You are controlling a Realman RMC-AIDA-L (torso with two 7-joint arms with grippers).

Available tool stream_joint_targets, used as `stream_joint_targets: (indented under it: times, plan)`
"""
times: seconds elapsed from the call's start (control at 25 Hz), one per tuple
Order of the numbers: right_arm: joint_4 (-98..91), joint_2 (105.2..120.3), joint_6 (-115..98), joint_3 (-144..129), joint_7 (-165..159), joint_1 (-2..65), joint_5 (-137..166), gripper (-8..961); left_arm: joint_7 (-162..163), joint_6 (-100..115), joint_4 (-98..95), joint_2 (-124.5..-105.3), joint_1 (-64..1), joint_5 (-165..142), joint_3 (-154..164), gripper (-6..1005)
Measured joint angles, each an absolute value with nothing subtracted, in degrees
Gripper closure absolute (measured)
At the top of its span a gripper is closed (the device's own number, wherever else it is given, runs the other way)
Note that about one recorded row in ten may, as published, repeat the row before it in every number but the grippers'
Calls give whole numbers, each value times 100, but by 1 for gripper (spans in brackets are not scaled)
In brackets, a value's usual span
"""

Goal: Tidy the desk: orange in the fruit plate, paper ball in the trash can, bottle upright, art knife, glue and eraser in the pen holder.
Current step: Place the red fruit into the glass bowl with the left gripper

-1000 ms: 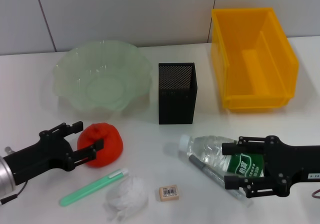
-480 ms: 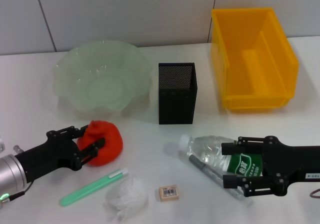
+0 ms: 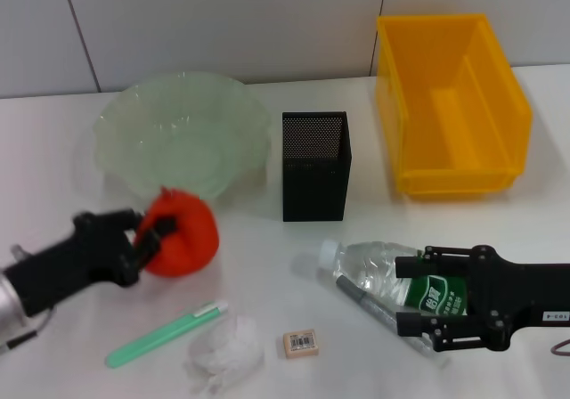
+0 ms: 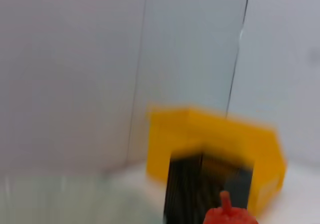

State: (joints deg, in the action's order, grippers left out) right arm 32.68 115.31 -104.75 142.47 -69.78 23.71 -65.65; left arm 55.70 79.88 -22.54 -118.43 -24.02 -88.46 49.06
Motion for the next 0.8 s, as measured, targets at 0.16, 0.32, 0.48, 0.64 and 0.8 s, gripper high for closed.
stream_joint_targets:
  times: [0.16, 0.32, 0.48, 0.64, 0.8]
  plan:
    - [3282, 11532, -10475, 14247, -6978, 2361, -6565, 187, 5669, 8563, -2640, -11837, -2317, -8426, 4644, 870]
    - [3286, 11531, -10476, 14245, -6978, 2372, -6564, 187, 5702, 8065, -2675, -11846, -2713, -8024, 4636, 886]
    - [3288, 11531, -10477, 14231, -6978, 2402, -6565, 187, 5788, 6842, -2497, -11873, -3303, -7945, 4642, 901]
    - [3288, 11531, -10494, 14207, -6986, 2422, -6565, 187, 5797, 6090, -2241, -11888, -3716, -7925, 4660, 922]
    - [3280, 11531, -10490, 14203, -6999, 2429, -6566, 188, 5779, 5740, -2161, -11909, -3827, -7900, 4729, 935]
